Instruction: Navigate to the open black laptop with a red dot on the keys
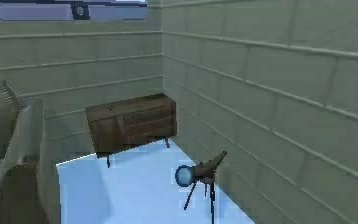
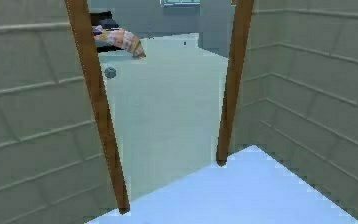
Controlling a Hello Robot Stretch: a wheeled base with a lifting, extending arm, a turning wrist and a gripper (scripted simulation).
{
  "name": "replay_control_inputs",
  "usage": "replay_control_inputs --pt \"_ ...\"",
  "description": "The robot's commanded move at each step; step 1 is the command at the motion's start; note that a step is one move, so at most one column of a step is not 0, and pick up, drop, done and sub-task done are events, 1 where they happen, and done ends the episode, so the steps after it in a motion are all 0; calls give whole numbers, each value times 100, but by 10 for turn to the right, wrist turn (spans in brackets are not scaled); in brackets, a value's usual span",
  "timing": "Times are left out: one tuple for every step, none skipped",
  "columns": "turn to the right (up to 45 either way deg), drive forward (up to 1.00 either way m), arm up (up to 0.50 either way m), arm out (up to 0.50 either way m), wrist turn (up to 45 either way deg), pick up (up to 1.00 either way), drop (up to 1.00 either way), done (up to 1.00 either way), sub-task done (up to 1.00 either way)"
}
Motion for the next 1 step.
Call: replay_control_inputs --pt "450 0 0 0 0 0 0 0 0"
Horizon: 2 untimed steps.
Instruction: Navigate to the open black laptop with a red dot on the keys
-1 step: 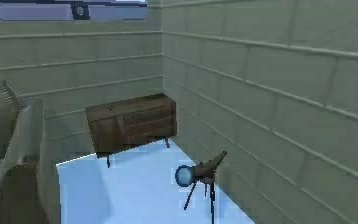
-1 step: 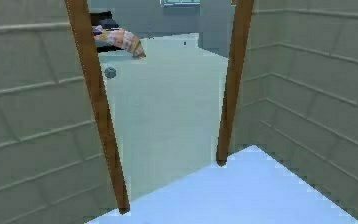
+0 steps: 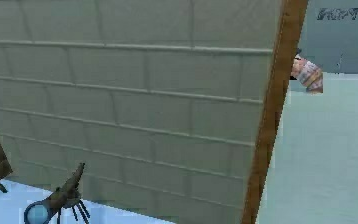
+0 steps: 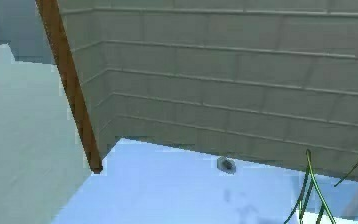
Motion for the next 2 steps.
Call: replay_control_inputs --pt "450 0 0 0 0 0 0 0 0" --pt "90 0 0 0 0 0 0 0 0"
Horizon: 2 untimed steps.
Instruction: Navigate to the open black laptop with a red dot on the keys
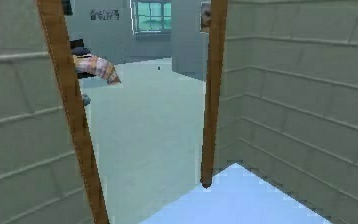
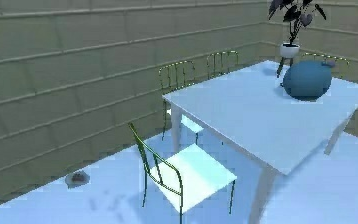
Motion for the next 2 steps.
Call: replay_control_inputs --pt "0 100 0 0 0 0 0 0 0" --pt "120 0 0 0 0 0 0 0 0"
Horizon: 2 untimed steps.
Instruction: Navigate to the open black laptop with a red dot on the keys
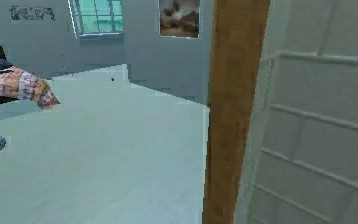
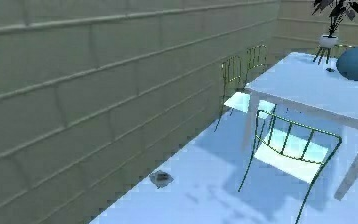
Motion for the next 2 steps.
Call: replay_control_inputs --pt "0 15 0 0 0 0 0 0 0" --pt "-360 0 0 0 0 0 0 0 0"
